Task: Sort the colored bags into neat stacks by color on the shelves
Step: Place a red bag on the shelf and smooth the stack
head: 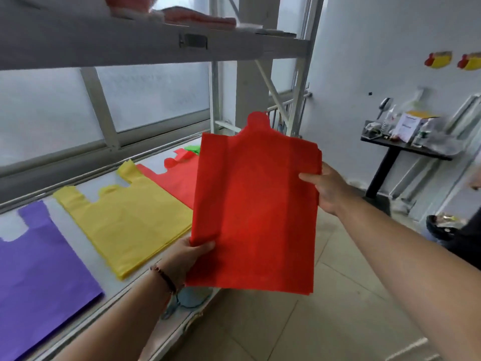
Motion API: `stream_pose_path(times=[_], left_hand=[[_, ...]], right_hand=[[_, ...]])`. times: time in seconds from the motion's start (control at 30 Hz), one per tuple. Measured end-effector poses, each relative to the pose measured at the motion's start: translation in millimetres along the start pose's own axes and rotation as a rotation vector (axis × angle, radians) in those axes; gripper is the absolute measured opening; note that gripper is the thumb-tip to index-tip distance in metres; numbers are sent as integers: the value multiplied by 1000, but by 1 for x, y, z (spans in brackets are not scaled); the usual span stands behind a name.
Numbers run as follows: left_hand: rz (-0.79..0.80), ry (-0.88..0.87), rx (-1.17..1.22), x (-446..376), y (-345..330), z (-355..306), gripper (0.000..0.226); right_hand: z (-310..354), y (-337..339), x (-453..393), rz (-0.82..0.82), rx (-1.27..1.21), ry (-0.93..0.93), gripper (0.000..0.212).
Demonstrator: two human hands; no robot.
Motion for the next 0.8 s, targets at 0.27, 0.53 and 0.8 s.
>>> stream_pose_path(times=[0.27, 0.53, 0.8], left_hand=[[-73, 64, 86, -75, -14, -7, 85], [-238, -70, 215, -146, 25, -60, 81], [-572, -284, 187, -160, 75, -132, 95]], right_hand=[[-30, 5, -134, 235, 22, -150, 37], [-40, -64, -255, 458, 47, -190, 44], [-12, -150, -357, 700, -66, -170, 51]])
Point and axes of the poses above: each hand's wrist, its own x-axis away from the middle knuckle, its own y-axis out of the back of the hand, z = x × y, the point moved 10 cm from there along -x, towards the middle knuckle, and after that the axes turned 12 degrees about -x, right-handed, at the moved point
